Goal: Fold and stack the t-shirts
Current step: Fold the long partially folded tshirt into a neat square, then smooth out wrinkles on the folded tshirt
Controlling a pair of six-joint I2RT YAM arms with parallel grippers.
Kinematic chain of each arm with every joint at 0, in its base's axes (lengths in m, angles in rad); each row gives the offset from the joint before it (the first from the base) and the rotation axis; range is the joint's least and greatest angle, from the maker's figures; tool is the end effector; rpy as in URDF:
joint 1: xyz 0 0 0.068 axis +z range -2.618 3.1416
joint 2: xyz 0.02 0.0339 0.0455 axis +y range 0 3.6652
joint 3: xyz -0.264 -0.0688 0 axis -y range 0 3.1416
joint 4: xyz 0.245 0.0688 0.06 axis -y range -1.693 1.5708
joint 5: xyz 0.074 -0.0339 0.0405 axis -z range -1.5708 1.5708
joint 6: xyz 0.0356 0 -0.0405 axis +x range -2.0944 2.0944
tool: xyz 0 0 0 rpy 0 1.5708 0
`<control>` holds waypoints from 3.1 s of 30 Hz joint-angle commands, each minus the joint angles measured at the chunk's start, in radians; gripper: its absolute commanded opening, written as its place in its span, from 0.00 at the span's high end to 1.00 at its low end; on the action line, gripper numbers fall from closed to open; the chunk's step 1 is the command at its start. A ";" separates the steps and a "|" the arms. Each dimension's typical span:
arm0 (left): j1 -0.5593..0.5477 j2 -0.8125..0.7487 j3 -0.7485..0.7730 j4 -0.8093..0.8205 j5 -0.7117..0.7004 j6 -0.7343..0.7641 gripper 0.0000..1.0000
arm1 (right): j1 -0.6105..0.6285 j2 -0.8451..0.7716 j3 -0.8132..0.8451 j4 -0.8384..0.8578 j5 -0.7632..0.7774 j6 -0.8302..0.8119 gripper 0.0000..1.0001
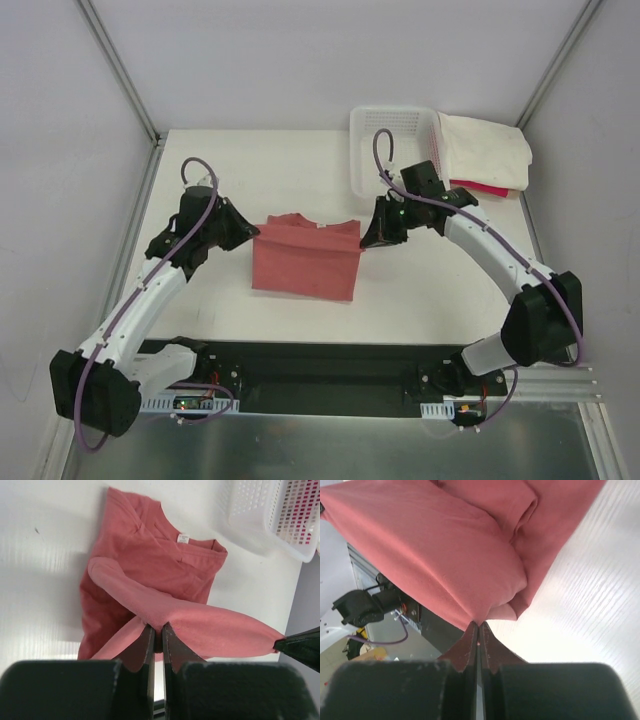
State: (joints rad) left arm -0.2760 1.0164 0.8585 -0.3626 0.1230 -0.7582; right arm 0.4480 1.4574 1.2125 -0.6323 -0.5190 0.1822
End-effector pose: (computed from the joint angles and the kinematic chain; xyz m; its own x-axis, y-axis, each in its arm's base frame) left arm 0.2175 -0.0661 0.3043 -0.6038 -0.5382 -0.5880 -0.0583 0.7654 -0.6409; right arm 0.2713 0.1500 0.2939 -0.8015 -0.2107 -0.5596 -0.5254 0.6949 0.4909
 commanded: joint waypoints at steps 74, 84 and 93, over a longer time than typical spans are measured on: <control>0.003 0.471 -0.151 0.301 0.320 0.120 0.01 | 0.144 0.845 0.749 0.100 0.410 -0.029 0.03; -0.034 0.369 -0.239 0.300 0.377 0.092 0.01 | 0.161 0.778 0.742 0.080 0.393 -0.119 0.03; -0.083 0.017 -0.265 0.191 0.299 0.053 0.01 | 0.248 0.450 0.561 0.080 0.479 -0.250 0.03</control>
State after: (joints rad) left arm -0.3542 1.2034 0.6003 -0.0895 0.4633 -0.6800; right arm 0.6544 2.1666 1.8481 -0.5396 -0.1055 0.0204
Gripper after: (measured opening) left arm 0.992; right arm 0.966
